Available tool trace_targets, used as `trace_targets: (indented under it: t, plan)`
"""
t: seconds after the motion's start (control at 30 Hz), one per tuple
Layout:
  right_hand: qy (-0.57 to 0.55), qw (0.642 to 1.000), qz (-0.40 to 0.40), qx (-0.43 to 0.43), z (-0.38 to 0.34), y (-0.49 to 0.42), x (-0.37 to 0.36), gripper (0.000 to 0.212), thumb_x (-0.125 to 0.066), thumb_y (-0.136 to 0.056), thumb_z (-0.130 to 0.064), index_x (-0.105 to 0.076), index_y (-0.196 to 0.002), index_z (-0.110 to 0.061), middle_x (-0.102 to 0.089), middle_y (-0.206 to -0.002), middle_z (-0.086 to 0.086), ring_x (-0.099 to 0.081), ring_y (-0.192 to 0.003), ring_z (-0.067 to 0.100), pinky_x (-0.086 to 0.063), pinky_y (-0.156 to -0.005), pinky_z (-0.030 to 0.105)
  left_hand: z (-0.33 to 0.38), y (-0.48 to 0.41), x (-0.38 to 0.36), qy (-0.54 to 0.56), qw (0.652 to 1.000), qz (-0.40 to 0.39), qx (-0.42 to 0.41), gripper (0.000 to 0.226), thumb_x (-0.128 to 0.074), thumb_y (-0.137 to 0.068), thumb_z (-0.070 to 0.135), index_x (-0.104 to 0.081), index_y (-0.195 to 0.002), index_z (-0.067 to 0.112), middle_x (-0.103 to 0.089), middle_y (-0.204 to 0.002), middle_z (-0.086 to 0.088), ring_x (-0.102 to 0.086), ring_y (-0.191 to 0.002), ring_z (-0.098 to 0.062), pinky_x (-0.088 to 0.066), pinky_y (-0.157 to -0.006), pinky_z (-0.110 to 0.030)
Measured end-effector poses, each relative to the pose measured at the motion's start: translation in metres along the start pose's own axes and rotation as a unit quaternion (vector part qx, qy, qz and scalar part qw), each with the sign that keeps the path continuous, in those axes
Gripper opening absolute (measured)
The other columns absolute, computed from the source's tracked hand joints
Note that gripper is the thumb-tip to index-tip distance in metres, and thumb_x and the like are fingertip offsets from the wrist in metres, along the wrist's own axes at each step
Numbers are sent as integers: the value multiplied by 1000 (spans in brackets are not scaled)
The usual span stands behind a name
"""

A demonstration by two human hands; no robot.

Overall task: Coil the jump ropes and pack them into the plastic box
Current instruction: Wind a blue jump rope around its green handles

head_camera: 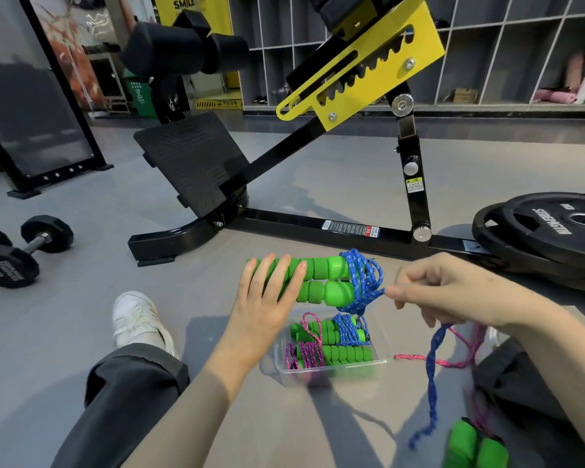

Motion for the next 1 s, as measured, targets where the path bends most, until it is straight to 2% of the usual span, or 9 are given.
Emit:
trace_targets:
  t: [0.07,0.17,0.3,0.43,0.5,0.6,0.73,0.9,1.0]
  plan:
    - [5,998,48,33,-3,-3,7,36,-61,-73,-46,-60,-62,-12,-37,-45,1,-33,-40,11,-26,-41,15,2,-4,3,2,1000,3,-4,39,-29,-98,-6,-46,-129,8,-43,-125,-15,-45,-114,-33,-32,-104,-48]
    - [7,993,89,73,-4,-6,10,41,-59,-74,-49,-58,-60,-11,-32,-45,1,-27,-45,14,-21,-45,21,8,-10,6,9,1000,10,-27,40,-36,-95,-8,-46,-130,9,-43,-126,-14,-45,-115,-32,-27,-108,-47]
    - [15,982,145,119,-7,-10,17,37,-64,-80,-31,-54,-55,-7,-37,-41,-7,-28,-40,5,-24,-43,12,16,-11,15,50,997,10,-51,35,-28,-101,-3,-46,-129,9,-44,-126,-14,-46,-115,-32,-32,-106,-47]
    - [-11,971,205,126,8,-17,28,43,-63,-74,-42,-44,-52,-9,-33,-44,-4,-24,-45,11,-23,-43,17,27,-12,18,84,994,11,-69,35,-29,-101,-2,-46,-129,9,-43,-126,-13,-46,-115,-32,-30,-107,-48]
    - [-46,969,212,118,16,-20,30,42,-62,-74,-41,-43,-52,-10,-35,-45,-3,-27,-44,9,-27,-43,15,34,-17,18,94,993,14,-75,36,-32,-99,-3,-45,-130,9,-44,-127,-13,-46,-116,-32,-30,-108,-48]
    - [-91,968,212,104,21,-23,31,42,-61,-77,-39,-46,-54,-8,-39,-52,8,-30,-43,8,-29,-41,13,41,-28,19,108,990,20,-89,36,-35,-98,-2,-45,-131,9,-43,-128,-13,-46,-118,-31,-30,-110,-48]
    - [-112,967,194,117,19,-27,34,46,-63,-80,-45,-50,-54,-9,-44,-51,4,-34,-54,18,-29,-56,28,41,-44,24,109,989,41,-90,34,-34,-100,0,-45,-131,9,-43,-127,-13,-45,-119,-31,-29,-112,-48]
    - [-145,967,177,110,5,-31,45,43,-58,-77,-45,-47,-55,-11,-43,-49,-3,-38,-48,8,-31,-56,22,30,-69,29,92,987,58,-121,35,-36,-100,0,-43,-133,8,-41,-129,-14,-44,-120,-32,-30,-111,-50]
    - [-145,970,161,108,-3,-31,52,42,-55,-82,-45,-48,-57,-12,-45,-47,-8,-41,-44,1,-30,-59,23,26,-80,33,95,986,70,-120,34,-37,-100,1,-43,-133,7,-42,-129,-15,-44,-120,-32,-29,-112,-50]
Point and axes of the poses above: each hand's wrist, its own y-axis away from the middle knuckle, its own x-axis out of the back of the hand, z = x × y, the point moved 5 cm from there along -y, towards the middle knuckle
